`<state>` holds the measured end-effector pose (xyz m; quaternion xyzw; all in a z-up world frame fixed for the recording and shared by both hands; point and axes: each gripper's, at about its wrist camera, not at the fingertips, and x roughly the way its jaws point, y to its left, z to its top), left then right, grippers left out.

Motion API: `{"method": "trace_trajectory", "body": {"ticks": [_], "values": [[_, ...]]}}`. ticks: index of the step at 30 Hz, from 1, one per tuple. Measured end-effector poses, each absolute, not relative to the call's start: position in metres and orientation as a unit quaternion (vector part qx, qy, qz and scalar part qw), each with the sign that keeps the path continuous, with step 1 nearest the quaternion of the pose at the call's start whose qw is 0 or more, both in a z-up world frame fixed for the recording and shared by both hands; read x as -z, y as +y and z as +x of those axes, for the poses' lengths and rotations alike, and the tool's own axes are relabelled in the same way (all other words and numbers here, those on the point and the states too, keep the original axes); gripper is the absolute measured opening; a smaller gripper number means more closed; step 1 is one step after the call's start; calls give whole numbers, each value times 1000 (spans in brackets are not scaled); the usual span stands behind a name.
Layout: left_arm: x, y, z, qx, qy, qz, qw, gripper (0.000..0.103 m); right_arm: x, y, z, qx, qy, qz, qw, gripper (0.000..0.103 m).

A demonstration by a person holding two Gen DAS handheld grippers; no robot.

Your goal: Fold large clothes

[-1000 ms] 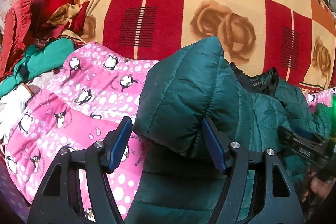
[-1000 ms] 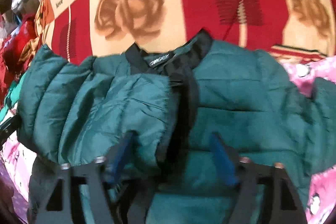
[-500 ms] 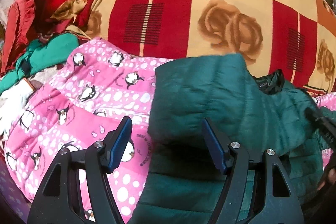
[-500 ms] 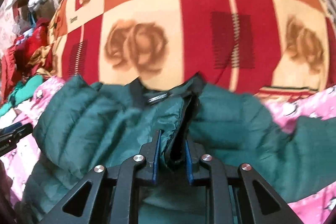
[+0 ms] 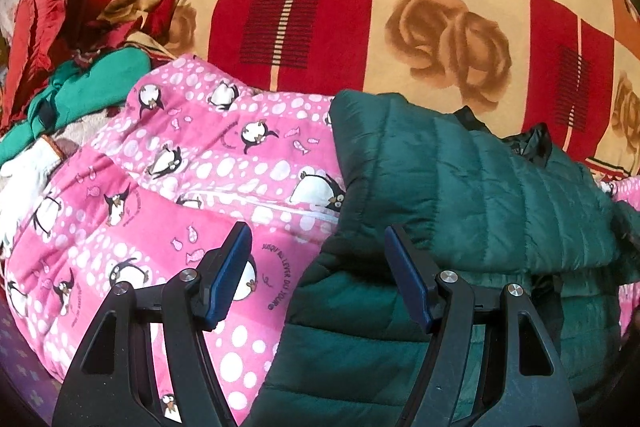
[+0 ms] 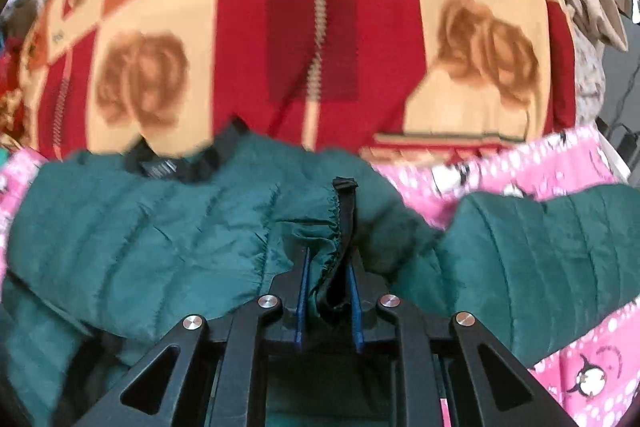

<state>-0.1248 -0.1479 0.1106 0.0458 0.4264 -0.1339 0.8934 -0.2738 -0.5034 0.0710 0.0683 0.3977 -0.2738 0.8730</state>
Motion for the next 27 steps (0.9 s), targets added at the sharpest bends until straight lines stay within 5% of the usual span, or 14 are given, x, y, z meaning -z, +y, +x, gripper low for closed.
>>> {"method": "trace_trajectory", "body": {"ticks": [4,6,8,14,23,27], "values": [[-112,-150,-124,138,428,39,892,69,-52,-513,-273,272,408,95,866,16],[-116,-152,-122,142,423,34,894,69,-56,-513,-276,270,410,104,865,28],[-118,-156,-120,148,420,28,895,69,-66,-511,-283,273,400,120,867,51],[-122,-185,-104,166,410,19,897,69,-95,-475,-275,201,377,131,895,61],[-88,-228,-77,159,438,42,884,69,-53,-443,-203,130,404,118,898,61],[-73,-229,-66,153,445,35,882,83,-38,-445,-192,139,409,101,896,61]]}}
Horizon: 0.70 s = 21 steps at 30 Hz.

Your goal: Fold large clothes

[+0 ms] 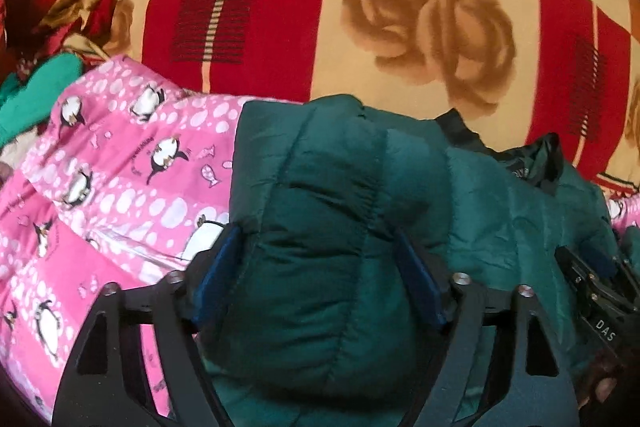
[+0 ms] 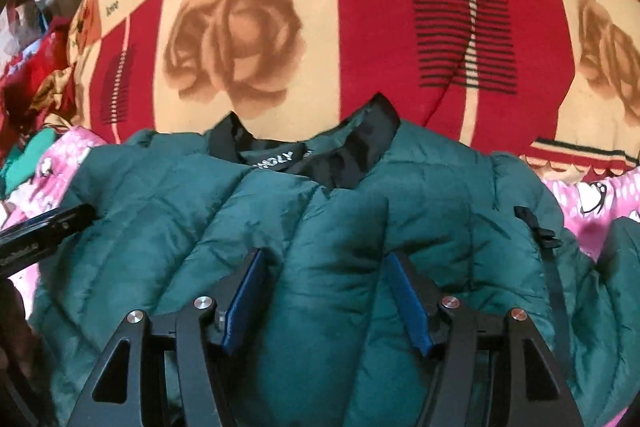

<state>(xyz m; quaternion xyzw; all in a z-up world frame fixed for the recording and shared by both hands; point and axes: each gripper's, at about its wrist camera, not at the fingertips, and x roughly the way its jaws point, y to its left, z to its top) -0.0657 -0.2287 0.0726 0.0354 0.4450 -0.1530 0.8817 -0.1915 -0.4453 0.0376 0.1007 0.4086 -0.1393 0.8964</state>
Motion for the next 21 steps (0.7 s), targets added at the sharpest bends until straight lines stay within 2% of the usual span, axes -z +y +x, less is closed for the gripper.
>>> {"method": "trace_trajectory", "body": {"ticks": [3,9,16,18,20,21], "values": [[-61,-224,-59,151,458,12,876,88,-27,-457,-185,150,421,119,887,61],[-56,-227,-63,145,449,17,881,89,-30,-456,-183,160,421,113,886,62],[-55,-229,-66,142,442,23,885,89,-58,-448,-224,145,412,116,892,62],[-55,-230,-68,139,439,26,887,89,-56,-446,-235,145,419,107,890,64],[-55,-231,-70,137,436,29,889,89,-46,-446,-241,153,426,103,886,73],[-55,-232,-69,137,435,30,890,89,-36,-448,-242,154,435,104,881,74]]}}
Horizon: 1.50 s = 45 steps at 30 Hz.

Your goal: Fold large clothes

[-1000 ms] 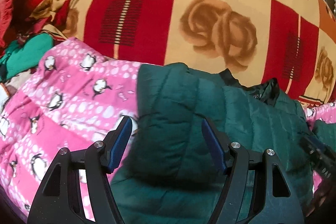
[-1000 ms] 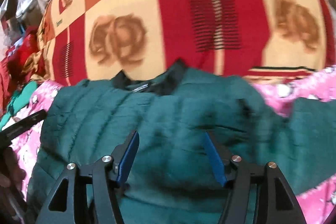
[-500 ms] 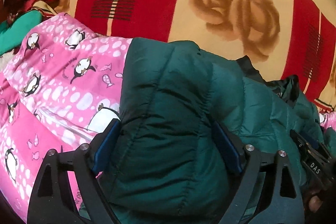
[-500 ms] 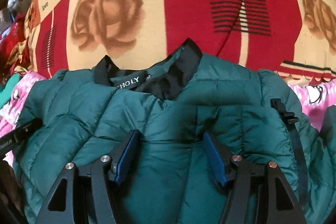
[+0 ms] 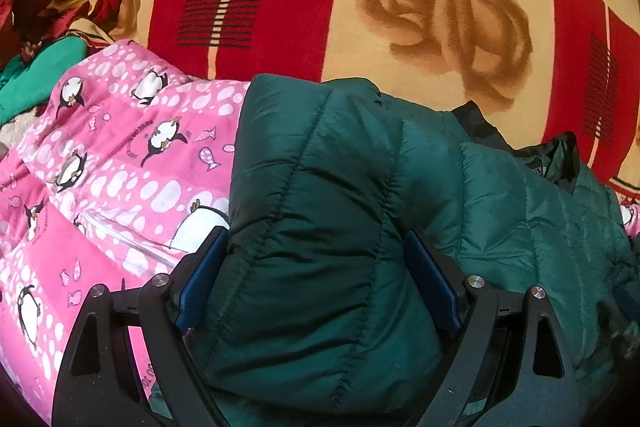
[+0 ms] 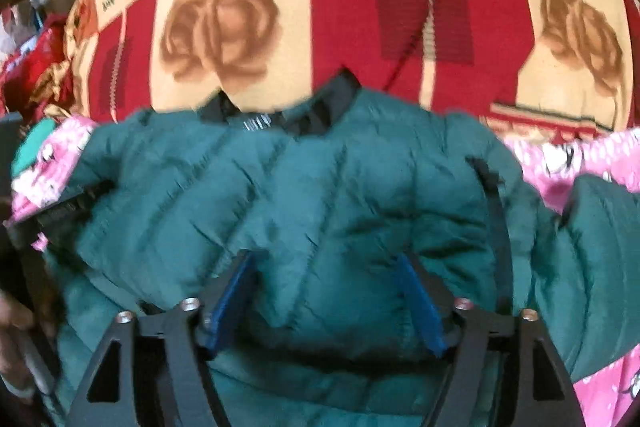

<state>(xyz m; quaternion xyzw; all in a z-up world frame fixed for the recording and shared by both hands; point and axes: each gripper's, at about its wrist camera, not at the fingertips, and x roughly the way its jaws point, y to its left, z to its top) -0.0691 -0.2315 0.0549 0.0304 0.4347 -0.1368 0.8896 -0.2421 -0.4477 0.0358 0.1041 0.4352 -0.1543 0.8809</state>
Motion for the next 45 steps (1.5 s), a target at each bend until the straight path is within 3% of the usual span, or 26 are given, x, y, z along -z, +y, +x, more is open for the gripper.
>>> {"method": "trace_trajectory", "body": {"ticks": [7,12,16,27,39,45], "values": [[-66,-224,-75,143,446,25,883,88,-31,-449,-245,147,454,112,872,74],[-101,-216,-91,162,409,15,898,88,-62,-464,-265,169,390,134,895,74],[-115,-230,-96,186,399,18,898,88,-66,-479,-252,186,391,133,891,74],[-65,-273,-100,180,408,99,890,88,-18,-501,-225,184,433,117,875,74],[-58,-271,-100,177,400,92,895,89,-57,-478,-255,177,407,109,889,74],[-57,-272,-100,181,399,90,894,91,-22,-466,-252,175,449,83,872,76]]}}
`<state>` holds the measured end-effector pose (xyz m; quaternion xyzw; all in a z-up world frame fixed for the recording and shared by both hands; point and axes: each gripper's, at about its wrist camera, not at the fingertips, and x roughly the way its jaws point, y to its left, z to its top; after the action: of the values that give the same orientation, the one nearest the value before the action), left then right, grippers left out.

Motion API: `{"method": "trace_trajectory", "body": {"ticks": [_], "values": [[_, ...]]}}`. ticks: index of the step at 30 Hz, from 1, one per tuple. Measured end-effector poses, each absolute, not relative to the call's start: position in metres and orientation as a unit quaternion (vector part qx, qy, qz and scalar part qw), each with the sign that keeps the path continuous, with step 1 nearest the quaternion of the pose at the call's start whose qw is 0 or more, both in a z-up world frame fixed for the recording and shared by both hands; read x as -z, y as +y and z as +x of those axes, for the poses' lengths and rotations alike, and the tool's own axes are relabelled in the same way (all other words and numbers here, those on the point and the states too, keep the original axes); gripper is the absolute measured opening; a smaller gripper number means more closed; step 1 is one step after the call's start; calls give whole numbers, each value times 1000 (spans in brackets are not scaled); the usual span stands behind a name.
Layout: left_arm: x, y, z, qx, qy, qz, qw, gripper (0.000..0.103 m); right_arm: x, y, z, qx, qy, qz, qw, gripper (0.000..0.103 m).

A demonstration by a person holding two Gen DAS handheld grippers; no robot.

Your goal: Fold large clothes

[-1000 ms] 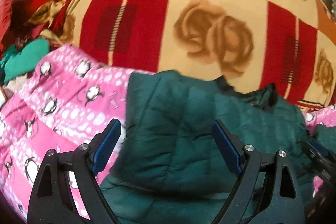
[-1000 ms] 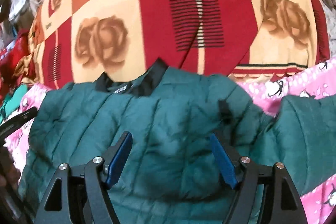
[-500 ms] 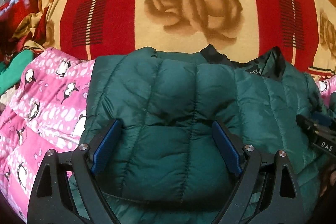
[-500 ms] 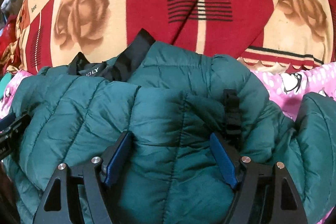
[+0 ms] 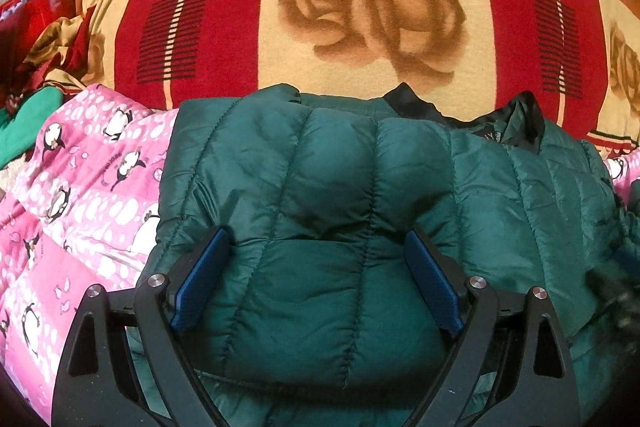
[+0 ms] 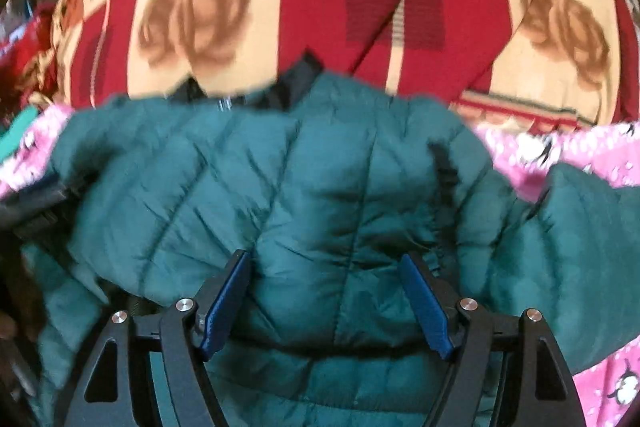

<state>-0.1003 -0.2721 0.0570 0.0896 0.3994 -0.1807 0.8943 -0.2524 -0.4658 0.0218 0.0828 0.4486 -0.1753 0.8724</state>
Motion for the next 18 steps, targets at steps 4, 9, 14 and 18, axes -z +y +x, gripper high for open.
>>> {"method": "trace_trajectory", "body": {"ticks": [4,9,14,18], "values": [[-59,-271,-102,181,398,92,895,92,-18,-465,-249,184,453,76,869,77],[-71,-265,-112,178,401,92,894,92,-36,-460,-261,186,432,82,878,77],[-87,-254,-126,183,396,74,897,92,-54,-459,-274,193,414,103,884,77],[-99,-249,-139,185,389,72,900,92,-57,-456,-283,192,417,115,881,77]]}}
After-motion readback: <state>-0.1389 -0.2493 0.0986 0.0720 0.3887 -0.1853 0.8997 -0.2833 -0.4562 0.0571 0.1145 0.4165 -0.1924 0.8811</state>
